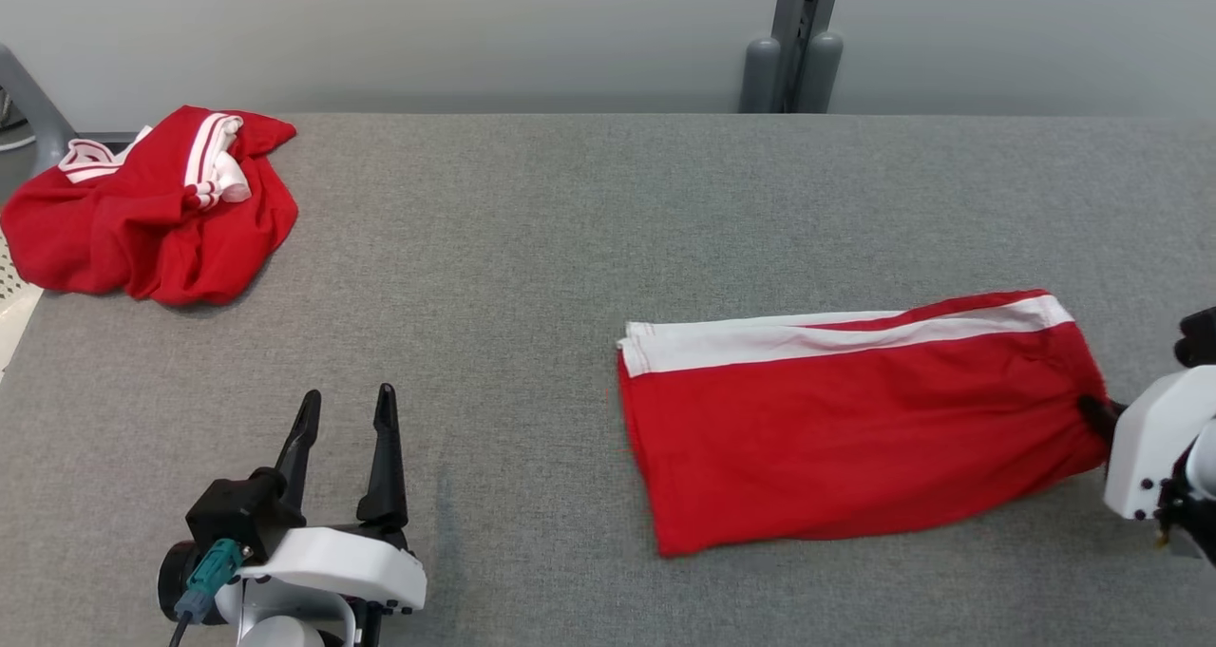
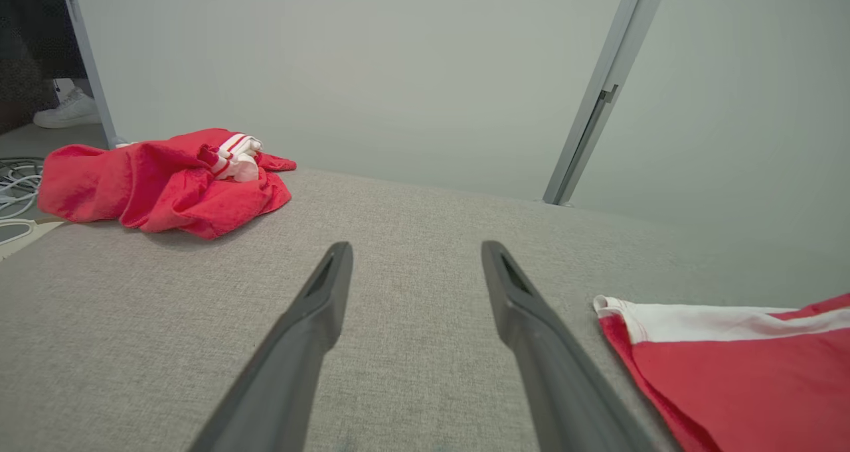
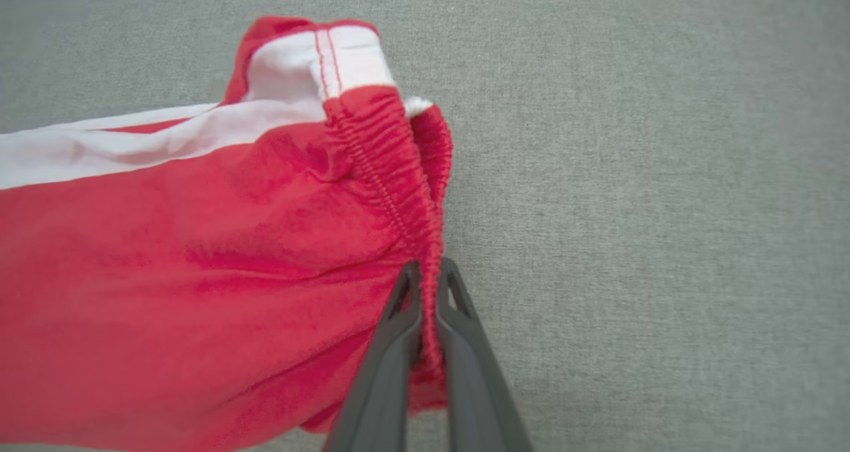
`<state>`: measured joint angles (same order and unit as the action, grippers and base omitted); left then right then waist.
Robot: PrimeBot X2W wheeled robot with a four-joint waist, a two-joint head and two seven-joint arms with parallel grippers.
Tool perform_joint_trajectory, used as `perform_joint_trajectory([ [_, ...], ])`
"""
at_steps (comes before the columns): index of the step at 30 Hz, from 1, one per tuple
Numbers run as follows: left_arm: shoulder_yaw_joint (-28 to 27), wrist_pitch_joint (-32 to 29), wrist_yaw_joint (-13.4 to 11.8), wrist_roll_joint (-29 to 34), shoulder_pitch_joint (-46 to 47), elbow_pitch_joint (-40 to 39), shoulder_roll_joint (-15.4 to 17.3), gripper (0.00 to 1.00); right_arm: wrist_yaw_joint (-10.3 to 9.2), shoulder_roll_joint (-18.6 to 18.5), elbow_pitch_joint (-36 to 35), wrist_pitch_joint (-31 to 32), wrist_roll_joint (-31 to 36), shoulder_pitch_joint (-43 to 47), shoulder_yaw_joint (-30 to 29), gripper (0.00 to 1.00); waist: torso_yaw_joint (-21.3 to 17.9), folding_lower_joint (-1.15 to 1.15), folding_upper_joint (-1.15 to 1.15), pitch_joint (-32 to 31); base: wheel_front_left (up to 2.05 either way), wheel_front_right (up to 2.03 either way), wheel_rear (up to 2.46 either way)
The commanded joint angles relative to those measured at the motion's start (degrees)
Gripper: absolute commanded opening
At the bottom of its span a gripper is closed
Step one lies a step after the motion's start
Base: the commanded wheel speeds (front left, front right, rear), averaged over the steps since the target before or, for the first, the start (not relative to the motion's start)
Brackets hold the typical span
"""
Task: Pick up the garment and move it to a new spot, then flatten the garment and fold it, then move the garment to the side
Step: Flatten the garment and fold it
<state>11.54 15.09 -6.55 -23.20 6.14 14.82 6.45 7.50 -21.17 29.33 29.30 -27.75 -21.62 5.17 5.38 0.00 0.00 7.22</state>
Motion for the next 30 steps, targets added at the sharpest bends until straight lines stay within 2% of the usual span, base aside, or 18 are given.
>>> perform_joint_trajectory([
  [1,-0.08,0.09,0.39,0.41,0.79,0.16,0.05,1.00,-0.01,-1.08,-0.58,0.57,-0.03,-0.01,-0.75,0.00,-0.38,0.00,0.00,0.20,0.00,0.00,0.00],
  [5,-0.07,0.09,0.88,0.67,1.32,0.52,-0.40,1.00,-0.01,-2.10,-2.42,2.29,-0.77,0.76,-2.27,0.00,-1.08,0.00,0.00,0.43,0.00,0.00,0.00],
  [10,-0.09,0.09,1.38,0.90,1.65,0.92,-0.76,1.00,-0.01,-0.59,-6.31,4.61,-4.30,1.20,-2.22,0.00,-1.60,0.00,0.00,0.27,0.00,0.00,0.00],
  [18,0.43,0.08,2.09,1.20,1.93,1.52,-1.44,1.00,-0.01,1.29,-17.96,8.04,-9.27,2.36,3.15,0.00,-0.47,0.00,0.00,-0.57,0.00,0.00,0.00],
  [22,0.30,0.08,2.36,1.16,1.83,1.61,-1.64,1.00,-0.01,2.76,-21.58,9.32,-10.41,2.59,6.16,0.00,0.36,0.00,0.00,-0.75,0.00,0.00,0.00],
  [30,0.46,0.08,2.62,1.07,2.26,1.92,-2.08,1.00,-0.01,6.94,-21.12,9.58,-10.23,0.82,12.28,0.00,1.81,0.00,0.00,-0.90,0.00,0.00,0.00],
])
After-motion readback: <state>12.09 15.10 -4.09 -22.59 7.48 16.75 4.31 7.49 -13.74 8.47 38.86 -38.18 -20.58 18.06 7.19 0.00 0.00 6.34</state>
